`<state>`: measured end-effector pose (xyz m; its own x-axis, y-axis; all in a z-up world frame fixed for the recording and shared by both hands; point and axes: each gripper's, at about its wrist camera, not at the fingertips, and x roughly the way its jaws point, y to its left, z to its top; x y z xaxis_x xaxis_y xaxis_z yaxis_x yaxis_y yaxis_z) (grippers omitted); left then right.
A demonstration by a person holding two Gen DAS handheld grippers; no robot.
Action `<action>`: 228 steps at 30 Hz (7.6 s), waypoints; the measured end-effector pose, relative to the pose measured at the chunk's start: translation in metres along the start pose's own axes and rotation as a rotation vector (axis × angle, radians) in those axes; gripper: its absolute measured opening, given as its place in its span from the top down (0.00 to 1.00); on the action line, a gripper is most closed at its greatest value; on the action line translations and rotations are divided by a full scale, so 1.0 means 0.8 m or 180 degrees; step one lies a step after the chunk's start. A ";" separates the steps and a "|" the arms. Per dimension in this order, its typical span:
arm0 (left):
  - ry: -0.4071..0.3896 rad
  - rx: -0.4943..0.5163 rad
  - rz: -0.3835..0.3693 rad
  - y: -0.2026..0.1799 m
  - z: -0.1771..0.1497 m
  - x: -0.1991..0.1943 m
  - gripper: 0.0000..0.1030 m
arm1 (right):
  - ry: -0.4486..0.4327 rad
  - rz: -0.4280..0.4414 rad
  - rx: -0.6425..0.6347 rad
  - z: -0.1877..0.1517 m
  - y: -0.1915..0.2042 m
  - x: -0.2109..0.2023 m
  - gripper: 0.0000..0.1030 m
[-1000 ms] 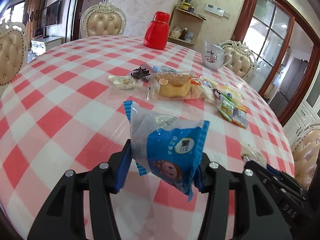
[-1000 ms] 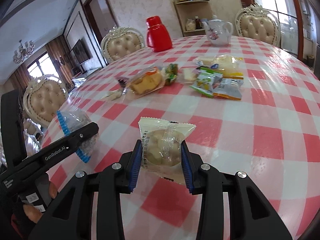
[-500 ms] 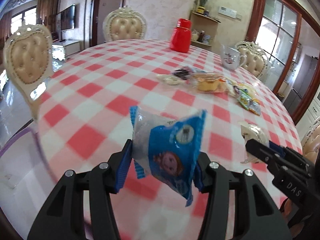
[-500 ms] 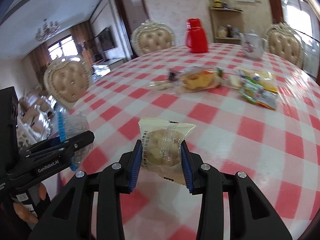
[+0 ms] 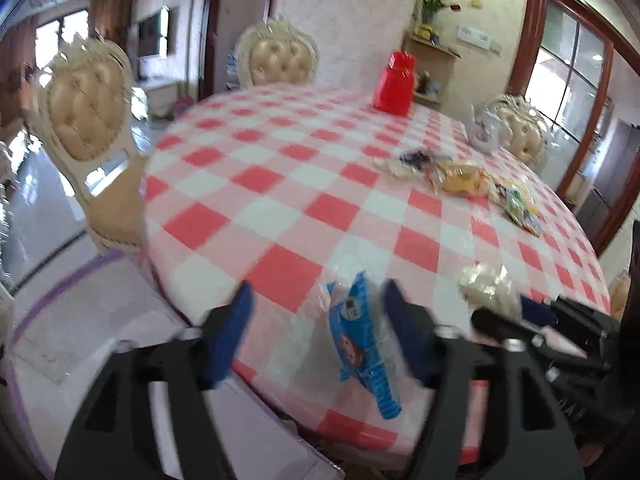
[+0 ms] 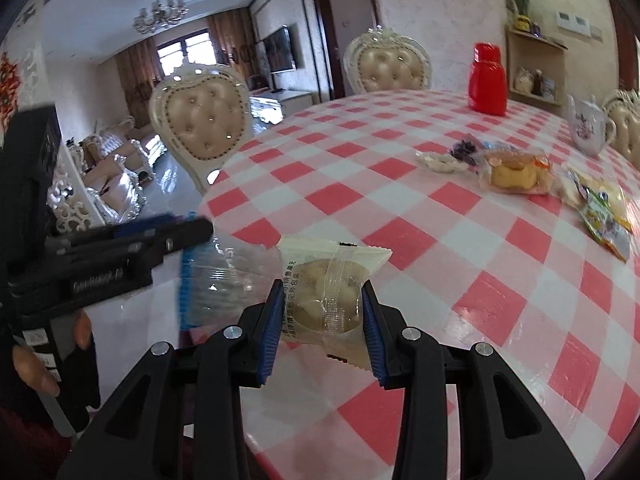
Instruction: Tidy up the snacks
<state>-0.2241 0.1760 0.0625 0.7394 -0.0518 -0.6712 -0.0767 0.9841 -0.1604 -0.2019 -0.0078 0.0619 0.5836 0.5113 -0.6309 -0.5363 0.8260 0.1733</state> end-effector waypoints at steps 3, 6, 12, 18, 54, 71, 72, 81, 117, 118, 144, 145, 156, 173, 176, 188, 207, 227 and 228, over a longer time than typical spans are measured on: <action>0.0185 0.0036 -0.0130 -0.005 -0.009 0.027 0.21 | -0.0008 -0.0046 0.0088 -0.001 -0.013 -0.003 0.63; 0.0483 0.0150 -0.0022 -0.020 -0.019 0.058 0.21 | -0.0007 -0.0048 0.0146 -0.001 -0.022 -0.004 0.63; 0.0471 0.0152 -0.0059 -0.027 -0.023 0.057 0.53 | -0.0019 -0.0055 0.0138 -0.001 -0.026 -0.008 0.63; 0.0281 0.0225 0.0120 0.004 -0.004 0.001 0.53 | 0.0086 0.0342 -0.0210 -0.001 0.028 -0.004 0.63; 0.0182 0.0125 -0.0020 -0.187 0.117 0.141 0.02 | -0.0463 -0.1199 0.1724 -0.012 -0.340 -0.077 0.14; -0.0063 0.0193 -0.0490 -0.310 0.124 0.267 0.02 | 0.0251 -0.1847 0.1760 0.063 -0.467 0.051 0.32; -0.0022 0.0171 -0.0528 -0.308 0.125 0.268 0.02 | 0.0351 -0.1839 0.1720 0.063 -0.469 0.059 0.32; 0.0088 0.0278 -0.0620 -0.314 0.118 0.265 0.02 | -0.0105 -0.1803 0.1509 0.048 -0.460 0.008 0.62; 0.0684 0.2162 -0.0922 -0.348 0.177 0.316 0.43 | -0.0604 -0.1096 0.1804 0.028 -0.440 -0.024 0.62; 0.0681 0.2021 -0.0978 -0.348 0.174 0.303 0.43 | -0.0607 -0.1090 0.1793 0.028 -0.439 -0.024 0.62; 0.0395 0.0694 -0.0533 -0.297 0.117 0.270 0.51 | -0.0729 -0.1028 0.1876 0.018 -0.437 -0.035 0.62; 0.0389 0.0674 -0.0532 -0.295 0.116 0.269 0.51 | -0.0736 -0.1020 0.1869 0.017 -0.436 -0.035 0.62; 0.0147 0.0324 -0.0466 -0.242 0.094 0.208 0.52 | -0.0624 -0.0529 0.1637 0.002 -0.347 -0.037 0.62; -0.0050 0.0457 -0.0193 -0.176 0.049 0.088 0.52 | -0.0469 -0.0161 0.0929 0.007 -0.183 -0.042 0.62; -0.0080 0.0490 -0.0151 -0.160 0.038 0.065 0.52 | -0.0441 -0.0101 0.0815 0.008 -0.157 -0.042 0.62; -0.0141 0.0478 0.0157 -0.065 0.010 -0.001 0.52 | -0.0270 0.0192 0.0261 0.013 -0.046 -0.020 0.62; 0.0203 0.0656 0.0738 0.087 -0.009 -0.057 0.52 | 0.0202 0.0869 -0.0835 -0.013 0.148 0.026 0.62; -0.0211 0.0221 0.1046 0.110 0.009 -0.089 0.02 | -0.0187 0.0666 -0.0272 0.008 0.051 -0.002 0.27; -0.0294 0.0223 0.0996 0.097 0.017 -0.091 0.02 | -0.0244 0.0572 -0.0150 0.010 0.032 -0.008 0.24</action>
<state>-0.2746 0.2588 0.1089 0.7450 0.2672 -0.6112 -0.2658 0.9593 0.0954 -0.2147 0.0117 0.0764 0.5197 0.6675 -0.5332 -0.6630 0.7088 0.2411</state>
